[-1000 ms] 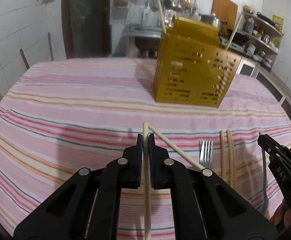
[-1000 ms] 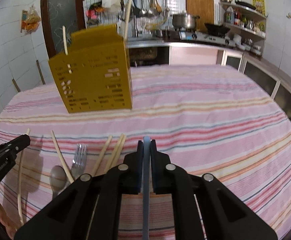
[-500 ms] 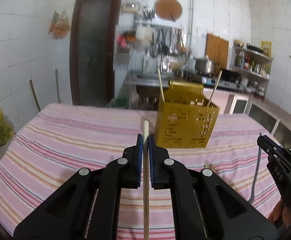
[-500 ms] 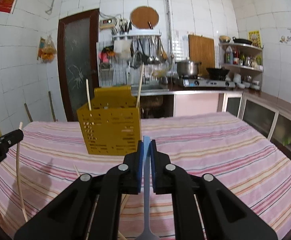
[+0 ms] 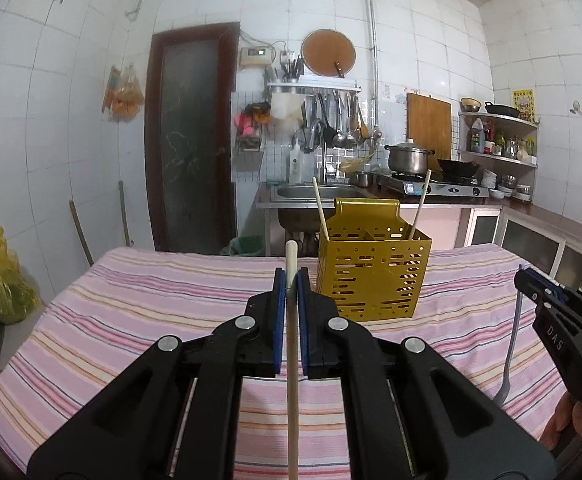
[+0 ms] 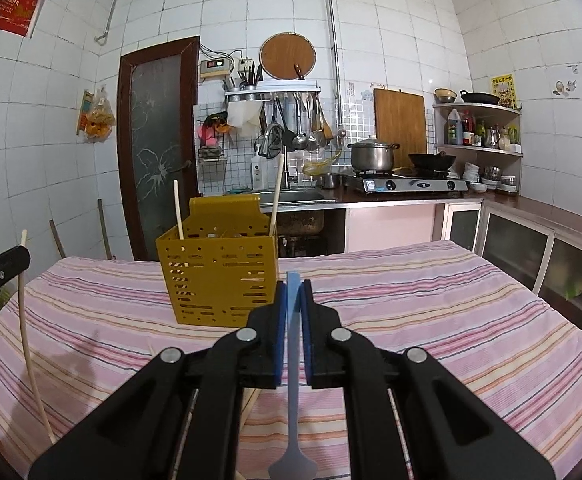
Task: Organize utensils
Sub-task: 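Carry the blue spoon and chopstick up and lower both into the yellow holder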
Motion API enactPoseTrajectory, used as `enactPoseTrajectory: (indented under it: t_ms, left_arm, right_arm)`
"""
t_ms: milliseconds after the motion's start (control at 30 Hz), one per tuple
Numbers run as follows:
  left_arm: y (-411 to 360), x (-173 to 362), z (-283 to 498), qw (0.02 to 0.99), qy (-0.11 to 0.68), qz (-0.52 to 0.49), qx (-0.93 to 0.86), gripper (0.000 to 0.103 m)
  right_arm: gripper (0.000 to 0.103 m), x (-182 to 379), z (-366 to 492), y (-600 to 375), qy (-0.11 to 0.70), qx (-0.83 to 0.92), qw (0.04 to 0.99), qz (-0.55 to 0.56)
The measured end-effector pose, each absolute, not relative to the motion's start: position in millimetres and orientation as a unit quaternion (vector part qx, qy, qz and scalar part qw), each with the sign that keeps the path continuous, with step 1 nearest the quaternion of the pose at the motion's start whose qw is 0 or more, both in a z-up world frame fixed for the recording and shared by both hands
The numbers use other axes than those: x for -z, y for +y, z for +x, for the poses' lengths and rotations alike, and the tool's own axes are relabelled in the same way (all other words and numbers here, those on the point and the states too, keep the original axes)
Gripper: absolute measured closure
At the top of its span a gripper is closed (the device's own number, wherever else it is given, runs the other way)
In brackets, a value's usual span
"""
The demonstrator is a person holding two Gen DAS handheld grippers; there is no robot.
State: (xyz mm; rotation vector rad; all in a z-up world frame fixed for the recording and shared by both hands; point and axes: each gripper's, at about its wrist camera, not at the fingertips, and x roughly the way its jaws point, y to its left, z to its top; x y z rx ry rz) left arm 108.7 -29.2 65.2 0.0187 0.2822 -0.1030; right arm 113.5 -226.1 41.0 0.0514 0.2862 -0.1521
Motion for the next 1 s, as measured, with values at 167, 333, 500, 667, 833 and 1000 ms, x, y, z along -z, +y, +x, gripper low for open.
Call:
enactPoseTrajectory:
  t_ms: [167,333,500,667,833,1000]
  left_arm:
    - [-30,-67,108,0.989,0.14,0.009,0.056,0.099]
    - [-31,-81,112,0.989,0.136,0.006,0.057,0.098]
    - [-37,-120,126,0.993,0.102,0.022,0.058,0.099]
    - [-44,-166,156,0.995,0.069,0.005,0.072,0.099]
    - [-57,-206,197,0.995,0.041,-0.018,0.085,0.099]
    - [-74,-230,248,0.994,0.018,-0.041,0.101,0.099]
  right_arm:
    - [0.096,-45,110,-226,0.137,0.075,0.987,0.024]
    - [0.096,-60,106,-225,0.128,0.075,0.989,0.021]
    - [0.096,-92,113,-225,0.106,0.064,0.992,0.011]
    - [0.096,-134,143,-225,0.071,0.057,0.996,0.009]
    - [0.096,-167,182,-219,0.049,0.048,0.998,0.005]
    - [0.096,-194,227,-214,0.029,0.041,0.999,-0.004]
